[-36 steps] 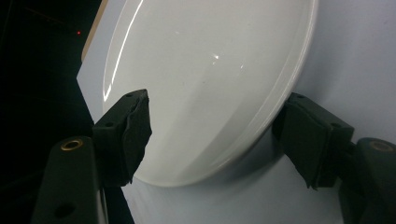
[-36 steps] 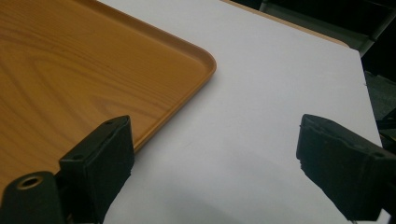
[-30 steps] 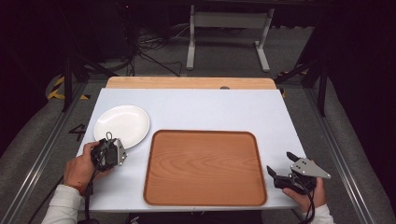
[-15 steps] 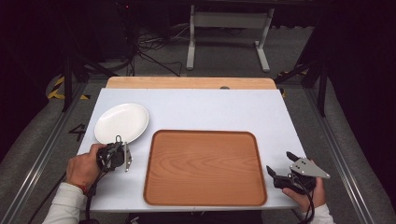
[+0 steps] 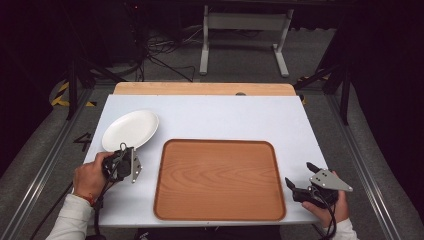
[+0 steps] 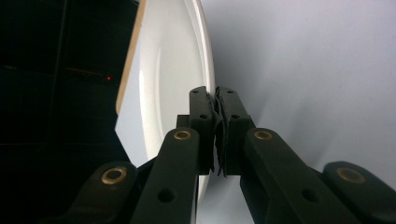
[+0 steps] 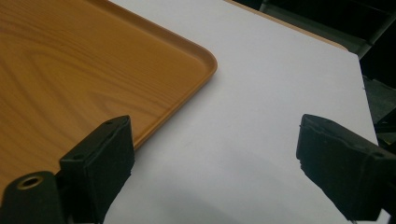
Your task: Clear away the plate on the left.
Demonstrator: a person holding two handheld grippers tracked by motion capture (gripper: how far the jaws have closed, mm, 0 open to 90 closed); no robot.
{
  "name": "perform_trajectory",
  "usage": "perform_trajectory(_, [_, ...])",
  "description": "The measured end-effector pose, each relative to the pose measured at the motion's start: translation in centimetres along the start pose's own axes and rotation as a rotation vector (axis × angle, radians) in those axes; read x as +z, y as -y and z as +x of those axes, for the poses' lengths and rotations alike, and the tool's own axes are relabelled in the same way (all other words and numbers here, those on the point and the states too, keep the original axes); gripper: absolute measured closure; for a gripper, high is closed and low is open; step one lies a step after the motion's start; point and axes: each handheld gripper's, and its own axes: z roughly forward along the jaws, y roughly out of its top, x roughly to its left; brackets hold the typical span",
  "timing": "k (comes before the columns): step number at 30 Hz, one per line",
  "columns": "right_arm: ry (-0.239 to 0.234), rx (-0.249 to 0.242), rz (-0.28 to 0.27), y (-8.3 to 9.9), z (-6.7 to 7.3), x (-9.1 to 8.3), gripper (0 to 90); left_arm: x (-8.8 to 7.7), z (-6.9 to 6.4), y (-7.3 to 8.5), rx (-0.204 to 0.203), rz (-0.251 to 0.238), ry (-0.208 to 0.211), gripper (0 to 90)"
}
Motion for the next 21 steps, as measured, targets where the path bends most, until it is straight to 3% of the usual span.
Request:
perform_trajectory(9, [0.0,0.0,-0.002,0.0,0.0,0.0,11.9,-1.2,0.3,-1.1,0.006,-0.039,-0.033,87.4])
perform_trajectory(12, [0.0,0.0,0.0,0.0,0.0,0.0,11.9,-1.5,0.3,-1.4,0.002,-0.046,-0.025,87.3])
perform_trajectory(21, [0.001,0.001,-0.001,0.0,0.0,-0.1,11.9,-4.0,-0.7,-5.0,0.083,-0.147,-0.027,87.2])
